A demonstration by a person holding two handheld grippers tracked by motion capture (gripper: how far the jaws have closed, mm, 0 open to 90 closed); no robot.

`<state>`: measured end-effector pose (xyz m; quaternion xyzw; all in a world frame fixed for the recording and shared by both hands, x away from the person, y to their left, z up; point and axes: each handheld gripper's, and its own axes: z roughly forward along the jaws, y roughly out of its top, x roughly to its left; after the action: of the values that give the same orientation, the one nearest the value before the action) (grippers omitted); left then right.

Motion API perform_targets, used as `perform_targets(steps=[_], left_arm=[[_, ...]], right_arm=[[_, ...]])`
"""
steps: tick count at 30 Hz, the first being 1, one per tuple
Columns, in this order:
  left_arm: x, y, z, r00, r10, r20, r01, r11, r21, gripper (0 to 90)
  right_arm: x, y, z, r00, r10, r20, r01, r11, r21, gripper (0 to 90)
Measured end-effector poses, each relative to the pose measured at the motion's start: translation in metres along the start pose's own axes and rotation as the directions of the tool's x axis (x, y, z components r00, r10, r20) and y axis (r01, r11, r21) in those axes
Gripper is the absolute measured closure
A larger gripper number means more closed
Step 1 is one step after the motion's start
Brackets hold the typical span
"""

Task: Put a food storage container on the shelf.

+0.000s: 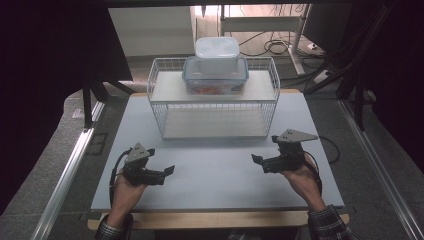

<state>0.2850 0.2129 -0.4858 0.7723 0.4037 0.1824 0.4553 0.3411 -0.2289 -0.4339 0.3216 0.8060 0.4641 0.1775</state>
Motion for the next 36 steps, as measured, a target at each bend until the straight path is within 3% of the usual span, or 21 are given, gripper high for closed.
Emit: perform_targets(steps=[8,36], left_arm=[[-0.005,-0.007,-0.004,0.9995,0.023,-0.021,-0.023,0.9997,0.008,2.4],[0.003,-0.04,-0.009,0.9981,0.017,-0.059,-0.013,0.9982,0.058,1.4]], right_arm=[[-0.003,-0.013,-0.008,0.9993,0.018,0.033,-0.018,1.0,0.001,0.0],[-0.014,-0.064,-0.018,0.9927,0.063,0.103,-0.067,0.997,0.044,0.0]])
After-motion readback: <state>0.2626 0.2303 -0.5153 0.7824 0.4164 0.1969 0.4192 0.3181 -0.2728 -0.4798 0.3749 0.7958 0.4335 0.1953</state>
